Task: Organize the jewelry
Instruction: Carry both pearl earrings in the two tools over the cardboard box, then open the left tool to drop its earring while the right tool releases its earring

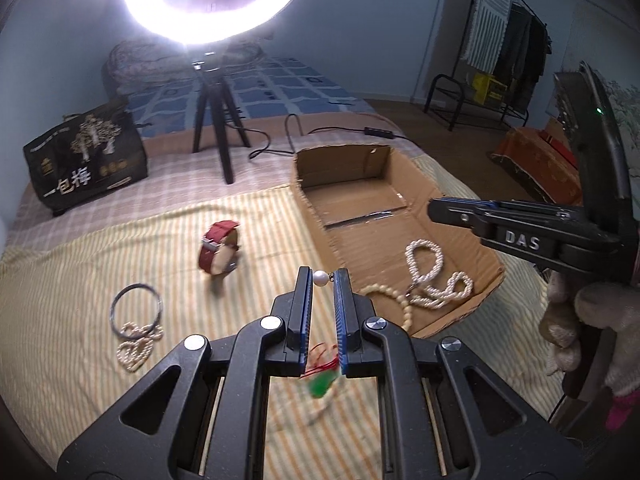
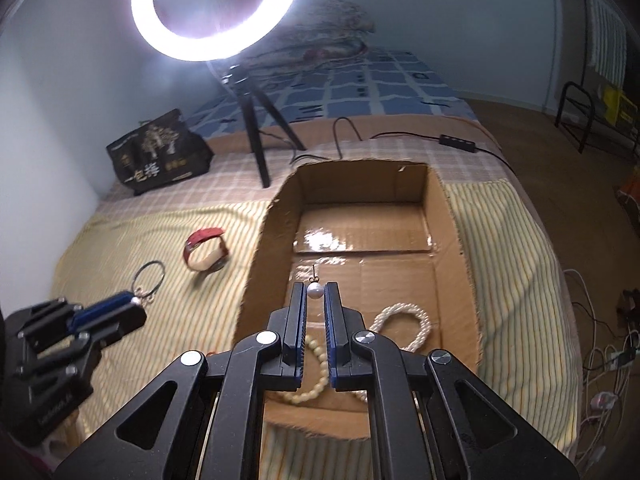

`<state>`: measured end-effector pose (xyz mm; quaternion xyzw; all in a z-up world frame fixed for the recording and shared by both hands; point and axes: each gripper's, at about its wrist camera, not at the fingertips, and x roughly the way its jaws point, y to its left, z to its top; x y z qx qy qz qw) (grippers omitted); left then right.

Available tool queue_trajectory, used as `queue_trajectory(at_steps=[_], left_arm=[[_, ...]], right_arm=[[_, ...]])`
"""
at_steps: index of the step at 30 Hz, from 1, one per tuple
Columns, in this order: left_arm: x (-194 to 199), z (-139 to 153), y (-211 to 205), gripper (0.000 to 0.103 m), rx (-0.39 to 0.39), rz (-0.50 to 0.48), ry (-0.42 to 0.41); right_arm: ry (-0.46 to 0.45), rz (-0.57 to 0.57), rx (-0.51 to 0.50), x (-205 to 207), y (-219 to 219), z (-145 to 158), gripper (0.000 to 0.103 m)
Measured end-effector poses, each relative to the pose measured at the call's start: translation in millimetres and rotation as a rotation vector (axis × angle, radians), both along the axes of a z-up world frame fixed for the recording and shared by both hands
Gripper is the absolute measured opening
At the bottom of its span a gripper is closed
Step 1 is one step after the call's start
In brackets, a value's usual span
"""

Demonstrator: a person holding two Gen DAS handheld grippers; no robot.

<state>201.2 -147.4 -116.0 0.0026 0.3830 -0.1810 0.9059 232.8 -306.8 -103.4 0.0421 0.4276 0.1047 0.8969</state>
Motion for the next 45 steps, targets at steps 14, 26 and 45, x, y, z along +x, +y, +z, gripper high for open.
queue_trajectory(at_steps=[14, 26, 45], left_arm=[[27.2, -16.5, -43.5, 0.009, -0.022, -0.022, 0.036], [32.9, -21.9, -51.2, 0.009, -0.035, -0.034, 0.062], [27.5, -17.7, -50.0, 0.040, -0.021, -0.038, 0.034]], right_arm=[[0.012, -0.061, 0.017, 26.4, -17.7, -8.3, 0.007], [0.028, -0.112, 0.022, 36.2, -31.4, -17.8, 0.007], [0.011, -0.134, -0.003, 34.2, -30.7, -12.7, 0.044]])
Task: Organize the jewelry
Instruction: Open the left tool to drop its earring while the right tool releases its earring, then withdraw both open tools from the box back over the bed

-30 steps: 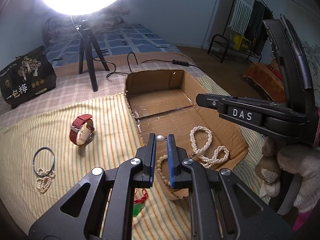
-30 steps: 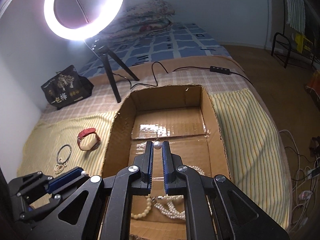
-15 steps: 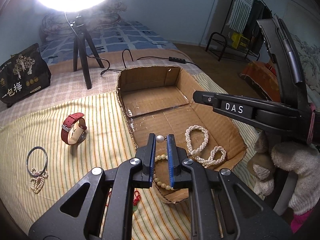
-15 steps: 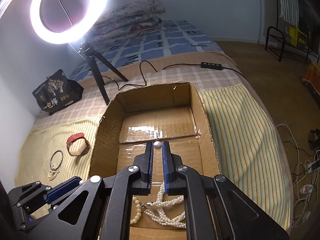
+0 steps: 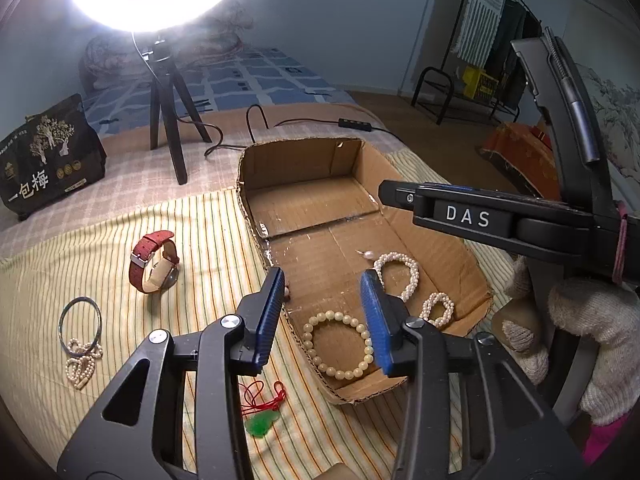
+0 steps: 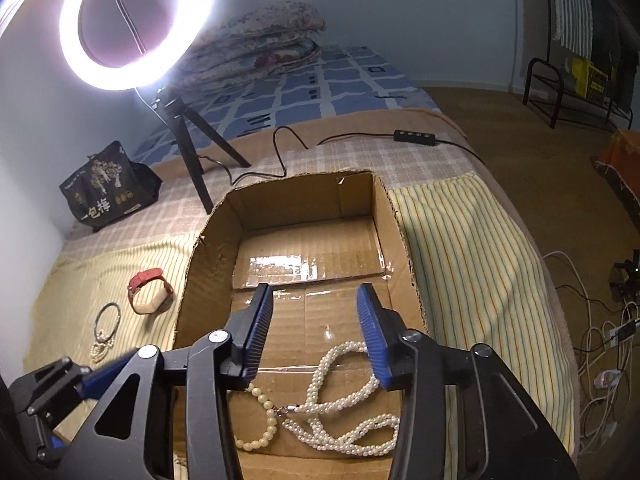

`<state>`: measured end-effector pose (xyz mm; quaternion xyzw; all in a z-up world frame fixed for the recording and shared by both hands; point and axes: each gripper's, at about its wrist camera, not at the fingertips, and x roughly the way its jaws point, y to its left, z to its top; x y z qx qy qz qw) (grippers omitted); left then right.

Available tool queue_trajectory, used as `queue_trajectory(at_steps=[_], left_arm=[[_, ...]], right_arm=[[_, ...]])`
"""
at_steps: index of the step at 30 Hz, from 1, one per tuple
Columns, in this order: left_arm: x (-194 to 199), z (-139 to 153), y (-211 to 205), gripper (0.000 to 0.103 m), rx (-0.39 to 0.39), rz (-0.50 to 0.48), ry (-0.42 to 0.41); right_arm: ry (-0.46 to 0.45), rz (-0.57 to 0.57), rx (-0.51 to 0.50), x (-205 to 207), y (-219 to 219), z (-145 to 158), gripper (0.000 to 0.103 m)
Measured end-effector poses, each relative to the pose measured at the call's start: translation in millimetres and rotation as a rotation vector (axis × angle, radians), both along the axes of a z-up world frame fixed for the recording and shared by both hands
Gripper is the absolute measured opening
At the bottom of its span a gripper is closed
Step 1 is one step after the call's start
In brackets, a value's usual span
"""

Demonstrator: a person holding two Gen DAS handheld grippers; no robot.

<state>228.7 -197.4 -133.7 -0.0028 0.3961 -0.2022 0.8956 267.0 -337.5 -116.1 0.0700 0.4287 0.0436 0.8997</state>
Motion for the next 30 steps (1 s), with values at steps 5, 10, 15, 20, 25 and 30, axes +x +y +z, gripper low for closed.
queue_trajectory(at_steps=[5, 10, 15, 20, 25, 30], left_arm=[[-1.1, -0.7, 0.9, 0.050, 0.006, 0.000, 0.001], [-3.3, 0.3, 5.5, 0.050, 0.013, 0.005, -0.002], [-7.5, 1.9, 14.4, 0.050, 0.032, 0.010, -0.012], [-8.8, 4.0, 33.7, 0.050, 0.038, 0.040, -0.010], [-11.0, 5.7, 53.2, 0.050, 0.045, 0.068, -0.010], [-13.6, 5.7, 82.9, 0.050, 0.049, 0.110, 0.002]], right_arm=[[-0.012, -0.016, -0.014, 0.3, -0.4, 2.4, 0.066], [-0.009, -0.024, -0.019, -0.2, -0.1, 4.6, 0.069], [-0.016, -0.036, -0.039, -2.4, 3.0, 7.7, 0.071], [-0.033, -0.042, -0.062, -6.7, 9.1, 14.1, 0.075], [-0.047, -0.029, -0.068, -10.6, 17.8, 20.9, 0.075], [-0.052, 0.012, -0.054, -15.5, 32.0, 25.9, 0.075]])
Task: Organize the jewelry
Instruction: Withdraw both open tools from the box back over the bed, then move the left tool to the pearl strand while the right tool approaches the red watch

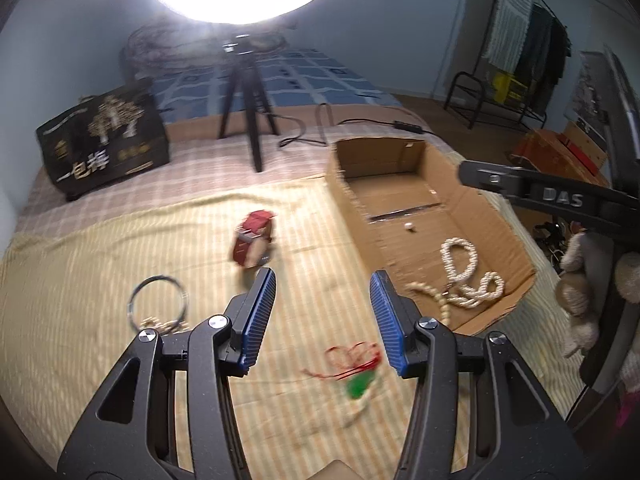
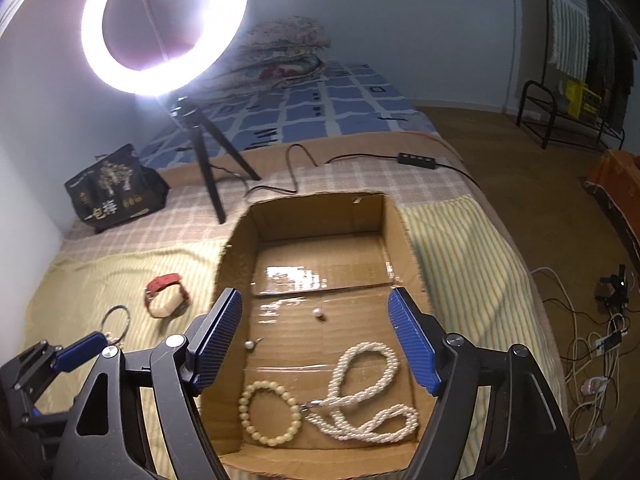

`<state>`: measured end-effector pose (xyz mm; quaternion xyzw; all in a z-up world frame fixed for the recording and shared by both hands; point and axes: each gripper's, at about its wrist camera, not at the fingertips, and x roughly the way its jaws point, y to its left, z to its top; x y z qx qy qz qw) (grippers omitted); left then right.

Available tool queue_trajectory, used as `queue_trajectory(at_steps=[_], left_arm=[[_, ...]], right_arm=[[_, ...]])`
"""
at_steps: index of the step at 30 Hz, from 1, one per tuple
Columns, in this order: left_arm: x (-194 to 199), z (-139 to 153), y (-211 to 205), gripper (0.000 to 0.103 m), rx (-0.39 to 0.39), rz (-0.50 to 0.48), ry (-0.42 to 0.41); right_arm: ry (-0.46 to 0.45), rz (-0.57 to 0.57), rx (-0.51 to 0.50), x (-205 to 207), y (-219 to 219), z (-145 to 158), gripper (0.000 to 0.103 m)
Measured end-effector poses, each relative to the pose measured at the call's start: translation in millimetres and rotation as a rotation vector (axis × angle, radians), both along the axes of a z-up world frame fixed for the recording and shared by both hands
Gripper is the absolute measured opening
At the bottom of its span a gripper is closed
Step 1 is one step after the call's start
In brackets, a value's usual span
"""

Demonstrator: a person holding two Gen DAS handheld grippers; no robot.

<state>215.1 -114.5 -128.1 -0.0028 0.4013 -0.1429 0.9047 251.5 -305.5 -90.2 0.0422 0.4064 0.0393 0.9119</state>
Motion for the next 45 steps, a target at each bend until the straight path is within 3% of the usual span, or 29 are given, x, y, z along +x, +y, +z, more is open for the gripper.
queue_trajectory(at_steps=[11, 22, 33, 45], left_arm=[[-8.3, -10.8, 84.2, 0.050, -0.020, 0.128, 0.052], [-16.6, -42.2, 133.7, 0.050, -0.030, 0.185, 0.134], [-14.2, -66.6, 134.9, 0.050, 0.017, 0.159, 0.164], [8.6, -89.0, 131.9, 0.050, 0.015, 0.173, 0.202]], right_arm=[[0.007, 0.106, 0.084, -6.0, 40.7, 3.4, 0.075], [0.048, 0.217, 0.125, 0.5, 90.2, -7.5, 0.075], [0.131, 0.272, 0.150, 18.4, 134.3, -31.0, 0.075], [0.184, 0.269, 0.132, 33.0, 148.8, -54.0, 0.075]])
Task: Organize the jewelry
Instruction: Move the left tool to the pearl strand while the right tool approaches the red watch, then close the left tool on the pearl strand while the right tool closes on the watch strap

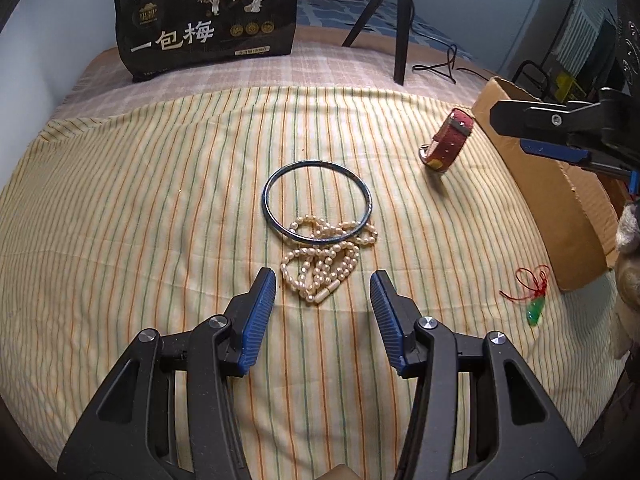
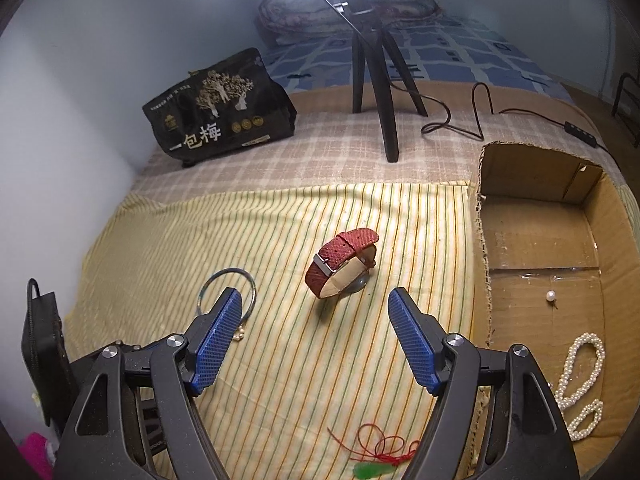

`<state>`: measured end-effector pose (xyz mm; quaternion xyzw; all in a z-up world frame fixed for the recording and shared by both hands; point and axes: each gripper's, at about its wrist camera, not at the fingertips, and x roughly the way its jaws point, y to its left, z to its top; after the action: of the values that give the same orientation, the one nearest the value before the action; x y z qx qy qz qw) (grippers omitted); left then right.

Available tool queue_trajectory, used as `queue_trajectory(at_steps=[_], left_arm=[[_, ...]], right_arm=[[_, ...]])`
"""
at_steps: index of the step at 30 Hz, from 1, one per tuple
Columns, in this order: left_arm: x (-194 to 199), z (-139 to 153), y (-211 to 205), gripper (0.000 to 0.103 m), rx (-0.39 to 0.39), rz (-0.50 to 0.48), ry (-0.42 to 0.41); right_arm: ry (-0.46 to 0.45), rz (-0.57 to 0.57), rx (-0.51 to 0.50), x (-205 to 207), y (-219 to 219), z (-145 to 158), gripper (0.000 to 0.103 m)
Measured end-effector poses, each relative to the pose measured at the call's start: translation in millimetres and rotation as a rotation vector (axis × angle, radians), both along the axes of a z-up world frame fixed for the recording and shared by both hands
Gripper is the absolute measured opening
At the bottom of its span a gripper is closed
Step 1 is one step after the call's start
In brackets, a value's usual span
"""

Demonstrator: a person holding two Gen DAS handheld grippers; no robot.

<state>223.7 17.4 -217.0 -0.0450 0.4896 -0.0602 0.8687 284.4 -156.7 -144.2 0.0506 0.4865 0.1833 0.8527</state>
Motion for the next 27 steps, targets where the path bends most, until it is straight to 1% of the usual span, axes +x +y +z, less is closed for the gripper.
queue_trajectory(at_steps=[8, 16, 17, 21, 23, 24, 26, 27], left_arm=[[11.0, -9.3, 0.5, 0.050, 0.001, 0.004, 0.006], [16.2, -12.2, 1.5, 0.049, 0.004, 0.002, 0.003], [15.9, -12.1, 1.3, 0.045, 0.013, 0.002, 0.001], [14.9, -12.8, 2.9, 0.037, 0.032, -0.003, -0.007], [14.7, -12.6, 5.0, 0.028, 0.034, 0.002, -0.009], [14.7, -12.4, 6.0, 0.026, 0.034, 0.005, -0.009], [14.7, -12.5, 7.6, 0.016, 0.031, 0.009, -0.008], [15.0, -12.7, 7.3, 0.014, 0.031, 0.009, -0.008]], right_arm=[[0.030, 0.004, -0.002, 10.4, 11.4, -12.6, 0.075], [0.066, -0.012, 0.013, 21.4, 22.0, -24.4, 0.075], [0.074, -0.018, 0.015, 23.3, 22.5, -26.1, 0.075], [0.091, -0.032, 0.011, 29.7, 23.8, -33.2, 0.075], [0.096, -0.038, 0.008, 31.5, 23.9, -35.9, 0.075], [0.100, -0.044, 0.013, 32.9, 23.5, -37.6, 0.075], [0.104, -0.054, 0.021, 34.7, 23.1, -39.3, 0.075], [0.103, -0.058, 0.021, 35.7, 23.7, -39.3, 0.075]])
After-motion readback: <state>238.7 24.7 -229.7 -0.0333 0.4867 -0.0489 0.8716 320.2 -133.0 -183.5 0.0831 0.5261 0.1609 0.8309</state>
